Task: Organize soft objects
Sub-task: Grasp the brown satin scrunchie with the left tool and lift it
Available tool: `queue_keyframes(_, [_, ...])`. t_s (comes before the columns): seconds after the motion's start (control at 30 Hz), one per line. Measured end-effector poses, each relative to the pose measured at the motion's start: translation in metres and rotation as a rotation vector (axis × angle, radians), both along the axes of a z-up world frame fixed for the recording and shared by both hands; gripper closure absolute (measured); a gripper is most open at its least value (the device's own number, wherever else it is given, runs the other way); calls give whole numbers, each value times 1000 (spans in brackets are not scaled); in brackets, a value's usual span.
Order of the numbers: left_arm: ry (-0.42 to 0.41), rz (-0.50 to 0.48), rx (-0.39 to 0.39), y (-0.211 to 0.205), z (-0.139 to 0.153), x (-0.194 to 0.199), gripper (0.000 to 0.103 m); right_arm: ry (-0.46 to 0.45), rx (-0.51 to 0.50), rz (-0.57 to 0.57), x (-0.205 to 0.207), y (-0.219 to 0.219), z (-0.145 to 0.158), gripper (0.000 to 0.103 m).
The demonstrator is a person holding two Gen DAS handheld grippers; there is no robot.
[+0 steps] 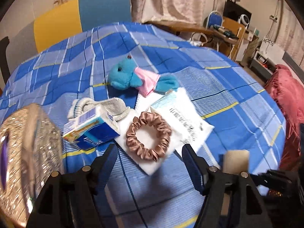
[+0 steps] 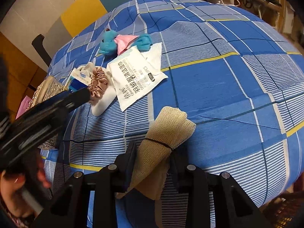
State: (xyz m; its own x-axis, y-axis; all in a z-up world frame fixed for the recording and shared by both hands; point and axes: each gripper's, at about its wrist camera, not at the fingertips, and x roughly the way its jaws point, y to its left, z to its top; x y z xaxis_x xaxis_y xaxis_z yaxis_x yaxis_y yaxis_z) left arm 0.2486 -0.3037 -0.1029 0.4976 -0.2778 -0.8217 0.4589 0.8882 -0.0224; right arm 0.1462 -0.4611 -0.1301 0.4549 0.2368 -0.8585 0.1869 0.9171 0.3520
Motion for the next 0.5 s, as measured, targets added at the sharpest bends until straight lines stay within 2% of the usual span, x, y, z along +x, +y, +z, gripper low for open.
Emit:
queue_keyframes(0.33, [87, 28, -60, 3, -26, 30, 31, 9, 53, 8, 3, 0, -1, 69])
queue_keyframes(0.43, [71, 45, -62, 4, -28, 28, 43, 12, 47, 15, 3, 3, -1, 69])
queue_keyframes(0.5, [50, 55, -42, 5, -27, 24, 58, 15, 50, 14, 4, 3, -2, 69])
